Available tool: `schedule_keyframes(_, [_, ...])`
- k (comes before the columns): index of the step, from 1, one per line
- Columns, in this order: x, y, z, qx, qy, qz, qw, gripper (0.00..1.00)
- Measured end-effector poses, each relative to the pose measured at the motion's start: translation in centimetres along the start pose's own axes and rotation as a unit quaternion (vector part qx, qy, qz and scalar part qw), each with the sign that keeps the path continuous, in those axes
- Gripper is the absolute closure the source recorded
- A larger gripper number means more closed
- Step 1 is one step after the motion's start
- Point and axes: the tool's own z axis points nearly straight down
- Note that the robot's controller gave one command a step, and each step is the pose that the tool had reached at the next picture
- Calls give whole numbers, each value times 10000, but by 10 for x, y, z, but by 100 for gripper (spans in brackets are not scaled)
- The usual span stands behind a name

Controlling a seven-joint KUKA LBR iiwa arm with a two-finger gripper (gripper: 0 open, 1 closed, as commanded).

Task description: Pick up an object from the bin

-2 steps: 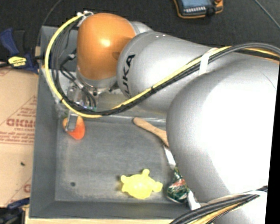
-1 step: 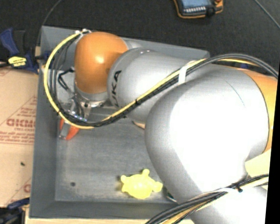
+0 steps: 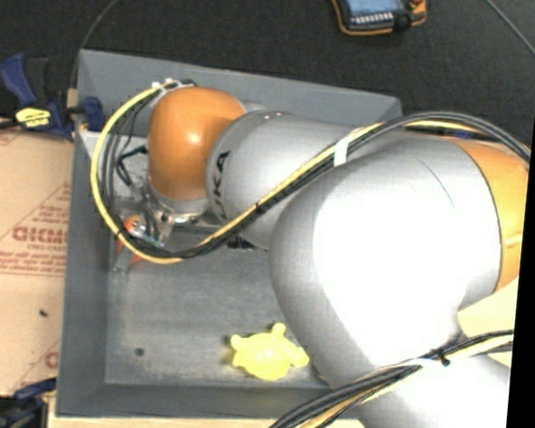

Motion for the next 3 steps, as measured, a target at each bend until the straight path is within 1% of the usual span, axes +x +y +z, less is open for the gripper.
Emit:
schedule_keyframes(1, [6,10,-1,35,35,528,9986,100])
schedule_keyframes(3, [5,10,-6,26,23,532,9986,100])
